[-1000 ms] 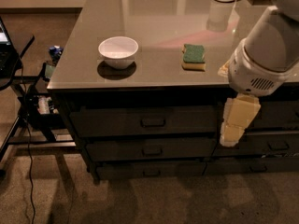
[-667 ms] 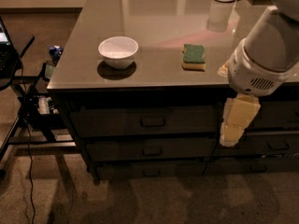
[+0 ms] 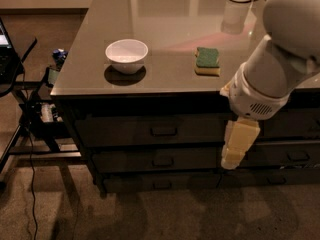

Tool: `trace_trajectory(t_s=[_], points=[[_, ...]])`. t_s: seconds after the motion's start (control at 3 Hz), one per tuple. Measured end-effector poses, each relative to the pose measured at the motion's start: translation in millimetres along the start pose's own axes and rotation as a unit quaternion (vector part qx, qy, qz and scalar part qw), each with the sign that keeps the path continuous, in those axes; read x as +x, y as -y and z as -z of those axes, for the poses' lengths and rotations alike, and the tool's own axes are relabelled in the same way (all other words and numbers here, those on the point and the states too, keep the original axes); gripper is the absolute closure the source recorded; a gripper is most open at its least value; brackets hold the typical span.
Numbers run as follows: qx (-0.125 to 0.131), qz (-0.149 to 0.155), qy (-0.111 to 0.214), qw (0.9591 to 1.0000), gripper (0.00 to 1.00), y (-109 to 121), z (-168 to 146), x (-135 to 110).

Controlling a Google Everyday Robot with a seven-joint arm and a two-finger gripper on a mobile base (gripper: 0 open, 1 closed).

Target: Open top drawer

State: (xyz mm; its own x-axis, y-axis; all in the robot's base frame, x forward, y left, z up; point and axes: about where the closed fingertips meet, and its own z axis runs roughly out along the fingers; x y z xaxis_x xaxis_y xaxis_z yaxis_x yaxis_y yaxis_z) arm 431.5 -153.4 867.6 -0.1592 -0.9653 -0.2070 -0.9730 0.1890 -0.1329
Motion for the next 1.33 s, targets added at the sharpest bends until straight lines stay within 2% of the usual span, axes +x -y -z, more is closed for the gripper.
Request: trace_trajectory(t_s=[0.33,0.67,1.0,1.33], points=[[-0.025,-0.002,0.015,0.9996,0.00,-2,-21,-8],[-0.029,0.002,0.018,0.9994,0.00,-6,-28,-11],[-0.053,-0.011,0.032,0.9980,0.00,-18,-65,-17],[-0.074,-0.009,0.039,0.9965,0.00,-23,-105,-25]])
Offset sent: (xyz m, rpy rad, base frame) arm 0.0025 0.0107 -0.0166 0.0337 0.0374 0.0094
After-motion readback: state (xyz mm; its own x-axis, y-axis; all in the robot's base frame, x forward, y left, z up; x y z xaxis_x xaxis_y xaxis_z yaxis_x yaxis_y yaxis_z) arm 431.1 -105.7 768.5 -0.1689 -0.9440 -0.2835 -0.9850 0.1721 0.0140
